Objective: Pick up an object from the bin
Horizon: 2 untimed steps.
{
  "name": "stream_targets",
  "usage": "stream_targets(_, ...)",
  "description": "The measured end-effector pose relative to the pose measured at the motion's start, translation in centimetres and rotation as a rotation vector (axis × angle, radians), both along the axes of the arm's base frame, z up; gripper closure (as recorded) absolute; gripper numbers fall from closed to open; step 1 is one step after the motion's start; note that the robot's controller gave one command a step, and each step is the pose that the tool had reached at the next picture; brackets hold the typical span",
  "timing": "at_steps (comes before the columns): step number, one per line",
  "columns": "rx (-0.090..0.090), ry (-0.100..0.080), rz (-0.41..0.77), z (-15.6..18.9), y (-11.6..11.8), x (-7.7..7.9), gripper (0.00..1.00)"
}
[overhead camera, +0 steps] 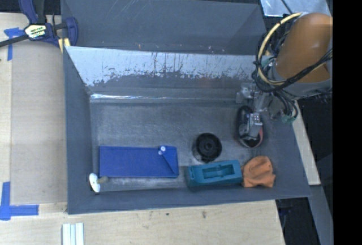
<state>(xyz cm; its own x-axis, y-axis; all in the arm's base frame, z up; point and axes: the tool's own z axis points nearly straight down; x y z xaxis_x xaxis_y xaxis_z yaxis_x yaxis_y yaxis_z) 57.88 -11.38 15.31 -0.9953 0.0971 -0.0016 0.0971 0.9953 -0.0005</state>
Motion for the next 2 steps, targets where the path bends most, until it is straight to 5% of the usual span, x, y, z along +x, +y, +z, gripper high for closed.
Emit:
stream_targets(1, -0.001, -0.005, -0.008, -4.7, 2.2, -1.3, 0.00)
stream_targets(2, 0.001, -0.009, -0.063, -7.3, 5.7, -4.3, 0.00)
